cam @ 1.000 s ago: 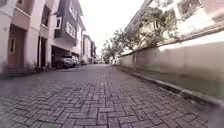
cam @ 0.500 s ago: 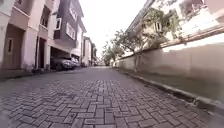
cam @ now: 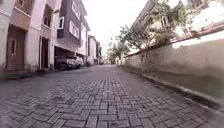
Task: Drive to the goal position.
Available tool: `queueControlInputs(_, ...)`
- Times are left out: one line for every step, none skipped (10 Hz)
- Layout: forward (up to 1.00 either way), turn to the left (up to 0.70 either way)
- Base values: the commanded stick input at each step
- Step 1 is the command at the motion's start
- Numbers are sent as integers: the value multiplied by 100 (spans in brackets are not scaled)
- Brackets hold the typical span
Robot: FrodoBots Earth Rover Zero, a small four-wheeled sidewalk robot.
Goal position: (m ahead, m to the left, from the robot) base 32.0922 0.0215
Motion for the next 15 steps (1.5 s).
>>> queueControlInputs(69, 3)
queueControlInputs(69, 3)
queueControlInputs(69, 3)
queueControlInputs(69, 3)
queueControlInputs(69, 3)
queueControlInputs(69, 3)
queueControlInputs(69, 3)
queueControlInputs(69, 3)
queueControlInputs(69, 3)
queueControlInputs(69, 3)
queueControlInputs(69, 3)
queueControlInputs(69, 3)
queueControlInputs(69, 3)
queueControlInputs(69, 3)
queueControlInputs(69, 3)
